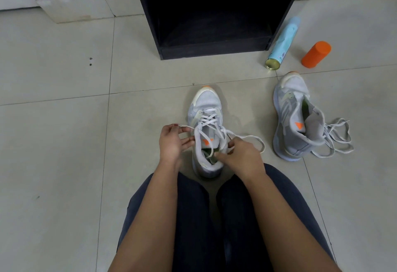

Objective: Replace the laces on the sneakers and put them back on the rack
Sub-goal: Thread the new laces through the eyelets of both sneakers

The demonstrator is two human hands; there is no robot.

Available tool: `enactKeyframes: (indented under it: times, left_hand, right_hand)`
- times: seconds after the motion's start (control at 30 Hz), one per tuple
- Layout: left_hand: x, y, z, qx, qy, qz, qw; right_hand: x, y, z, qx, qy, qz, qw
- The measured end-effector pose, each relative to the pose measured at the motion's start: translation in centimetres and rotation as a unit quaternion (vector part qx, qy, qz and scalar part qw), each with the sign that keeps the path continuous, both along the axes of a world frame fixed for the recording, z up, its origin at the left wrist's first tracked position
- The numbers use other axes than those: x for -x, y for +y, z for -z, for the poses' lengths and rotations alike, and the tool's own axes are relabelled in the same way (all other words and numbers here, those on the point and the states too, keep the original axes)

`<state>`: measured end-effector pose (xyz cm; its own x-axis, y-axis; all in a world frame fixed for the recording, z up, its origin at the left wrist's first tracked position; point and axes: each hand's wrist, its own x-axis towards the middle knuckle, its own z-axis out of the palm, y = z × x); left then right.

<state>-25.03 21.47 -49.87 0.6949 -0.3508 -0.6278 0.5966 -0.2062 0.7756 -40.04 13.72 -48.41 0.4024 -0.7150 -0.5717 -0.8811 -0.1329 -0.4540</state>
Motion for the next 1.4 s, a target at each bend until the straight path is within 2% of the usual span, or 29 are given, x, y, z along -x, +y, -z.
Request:
enactKeyframes:
  times: [0.07,0.13,0.2,0.23,0.27,0.3,0.33,0.37,0.4,0.5,0.57,0.63,0.7,0.73,0.77,0.8,0.87,0.93,0.97,1.0,1.07,1.17,1.2,1.23,1.27,1.33,1.4]
  left_hand:
    - [-1.0,0.4,0.0,0.026,0.014,-0.068,0.997]
    - [-2.3,1.4,0.5,0.071,0.073,-0.189,0.977]
    - [-2.7,1.9,1.1,0.049,0.099,-0.232,0.966]
    - [-2.5,2.0,1.5,-0.015,0.053,-0.204,0.977]
    - [-2.3,2.0,1.9,-0.087,-0.041,-0.162,0.982]
    - [-2.0,2.0,2.1,-0.134,-0.168,-0.097,0.972]
    - [-1.6,1.8,2.2,-0.137,-0.285,-0.022,0.949]
    - [-1.2,1.7,2.4,-0.121,-0.354,0.059,0.925]
    - [-0.8,1.4,2.6,-0.101,-0.367,0.132,0.915]
    - [-0.1,0.9,3.3,-0.116,-0.335,0.273,0.894]
    - [-0.3,0.7,3.4,-0.145,-0.355,0.261,0.886]
    - [-1.3,0.8,3.4,-0.143,-0.328,0.138,0.923]
    - [-2.6,1.4,3.5,-0.146,-0.258,-0.048,0.954]
    - [-2.8,1.9,3.2,-0.142,-0.233,-0.116,0.955]
    - [-2.8,2.3,3.0,-0.162,-0.255,-0.12,0.946]
    - [-2.6,2.4,3.0,-0.175,-0.303,-0.077,0.933]
    - [-1.4,2.0,2.9,-0.163,-0.381,0.094,0.905]
    - [-0.1,1.3,2.9,-0.104,-0.371,0.248,0.889]
    - [0.2,1.1,2.8,-0.097,-0.363,0.293,0.879]
    - [0.2,1.1,2.8,-0.098,-0.358,0.308,0.876]
    - [-0.3,1.3,2.8,-0.122,-0.369,0.268,0.882]
    - [-1.9,1.8,2.5,-0.105,-0.316,0.049,0.942]
    - [-2.5,2.2,2.6,-0.116,-0.297,-0.024,0.948]
    - [-2.9,2.6,2.6,-0.14,-0.307,-0.055,0.94]
    - [-2.9,2.9,2.2,-0.171,-0.34,-0.03,0.924]
    - [-2.1,2.8,1.9,-0.168,-0.407,0.117,0.89]
    - [-0.4,1.7,1.5,-0.124,-0.387,0.265,0.874]
  right_hand:
    - [-0.4,-0.1,0.4,0.016,0.01,0.019,1.0]
    - [-0.6,-0.1,0.6,0.017,0.027,0.019,0.999]
    - [-0.7,-0.1,0.5,0.024,0.048,0.004,0.999]
    - [-0.7,-0.1,0.5,0.028,0.052,-0.002,0.998]
    - [-0.7,-0.3,0.5,0.032,0.051,-0.005,0.998]
    - [-0.8,-0.4,0.5,0.033,0.046,-0.007,0.998]
    - [-0.9,-0.6,0.5,0.031,0.038,-0.007,0.999]
    - [-0.9,-0.8,0.6,0.028,0.03,-0.004,0.999]
    - [-0.9,-1.0,0.7,0.023,0.022,0.0,0.999]
    - [-0.9,-1.4,1.1,0.001,-0.002,0.007,1.0]
    - [-0.9,-1.6,1.4,-0.018,-0.01,0.02,1.0]
    - [-0.7,-1.7,1.6,-0.04,-0.027,0.039,0.998]
    - [-0.6,-1.8,2.0,-0.053,-0.046,0.056,0.996]
    - [-0.5,-1.8,2.0,-0.055,-0.05,0.056,0.996]
    - [-0.4,-1.7,2.0,-0.058,-0.051,0.055,0.995]
    - [-0.4,-1.7,1.9,-0.06,-0.051,0.051,0.996]
    - [-0.5,-1.6,1.9,-0.058,-0.05,0.039,0.996]
    - [-0.5,-1.6,1.8,-0.049,-0.044,0.028,0.997]
    - [-0.5,-1.7,1.8,-0.045,-0.039,0.022,0.998]
    - [-0.4,-1.8,1.7,-0.04,-0.03,0.013,0.999]
    - [-0.4,-1.9,1.8,-0.038,-0.021,0.002,0.999]
    - [-0.5,-2.0,2.2,-0.05,-0.035,0.022,0.998]
    - [-0.5,-1.9,2.3,-0.052,-0.038,0.028,0.998]
    - [-0.5,-1.9,2.4,-0.049,-0.038,0.026,0.998]
    - [-0.4,-1.9,2.4,-0.041,-0.037,0.018,0.998]
    - [-0.5,-1.7,2.5,-0.016,-0.039,-0.004,0.999]
    - [-0.8,-1.6,2.5,0.01,-0.055,-0.014,0.998]
